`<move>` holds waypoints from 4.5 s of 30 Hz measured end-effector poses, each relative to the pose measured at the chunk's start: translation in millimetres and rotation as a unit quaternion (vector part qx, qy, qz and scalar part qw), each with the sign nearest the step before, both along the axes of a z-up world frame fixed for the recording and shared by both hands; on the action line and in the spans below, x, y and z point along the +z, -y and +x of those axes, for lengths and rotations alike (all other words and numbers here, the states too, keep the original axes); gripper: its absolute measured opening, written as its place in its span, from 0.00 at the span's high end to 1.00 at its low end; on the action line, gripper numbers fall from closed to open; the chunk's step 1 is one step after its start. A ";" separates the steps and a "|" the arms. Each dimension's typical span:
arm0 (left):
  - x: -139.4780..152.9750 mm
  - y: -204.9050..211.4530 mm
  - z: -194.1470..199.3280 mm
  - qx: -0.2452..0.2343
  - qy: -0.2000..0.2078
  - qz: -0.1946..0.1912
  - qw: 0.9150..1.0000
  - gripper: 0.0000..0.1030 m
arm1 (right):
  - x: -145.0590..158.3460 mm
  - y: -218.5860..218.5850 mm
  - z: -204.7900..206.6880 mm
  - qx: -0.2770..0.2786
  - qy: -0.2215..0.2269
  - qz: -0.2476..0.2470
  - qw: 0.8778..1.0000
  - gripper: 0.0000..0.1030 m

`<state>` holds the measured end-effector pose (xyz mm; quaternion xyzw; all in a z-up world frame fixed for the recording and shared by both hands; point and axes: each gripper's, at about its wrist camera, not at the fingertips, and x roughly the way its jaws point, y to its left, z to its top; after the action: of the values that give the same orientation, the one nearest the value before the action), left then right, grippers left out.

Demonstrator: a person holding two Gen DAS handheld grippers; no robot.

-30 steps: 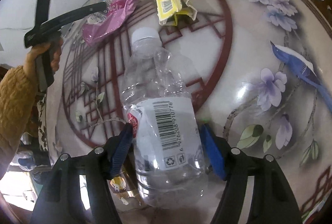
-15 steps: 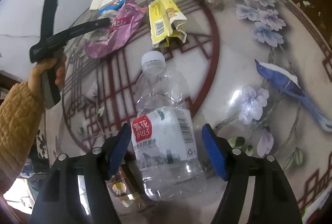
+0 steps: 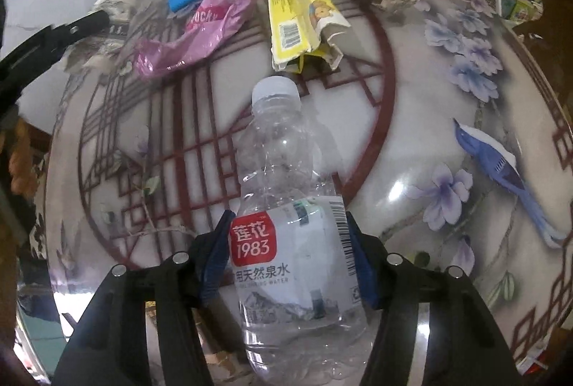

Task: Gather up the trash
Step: 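Grasp the clear water bottle with the right tool while the left tool grasps the white paper cup, then carry the water bottle and paper cup over the red bucket with both tools, then open both tools over the bucket to drop the bottle and cup, then move both open tools back over the table toward the remaining trash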

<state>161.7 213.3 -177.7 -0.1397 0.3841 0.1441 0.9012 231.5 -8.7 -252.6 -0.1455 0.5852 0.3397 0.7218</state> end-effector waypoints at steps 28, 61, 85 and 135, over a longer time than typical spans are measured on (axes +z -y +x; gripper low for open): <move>121.5 185.8 -80.1 -0.116 0.089 0.002 0.989 0.53 | 166.0 169.9 -110.6 -0.201 0.131 0.143 0.960 0.44; 142.5 283.7 -93.3 -0.243 0.113 0.000 0.963 0.53 | 185.9 286.4 -158.2 -0.325 0.171 0.129 0.921 0.44; 111.3 373.2 -88.3 -0.342 0.079 -0.048 0.935 0.53 | 159.2 363.6 -193.3 -0.401 0.146 0.092 0.900 0.44; 27.9 123.5 -11.4 -0.067 0.001 0.058 0.996 0.10 | 77.6 278.1 -83.2 -0.331 0.032 0.081 0.939 0.32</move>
<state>150.3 89.9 -149.8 -0.0613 0.3827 0.1053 0.9158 148.3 -286.8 -175.0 0.1047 0.5472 0.1225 0.8214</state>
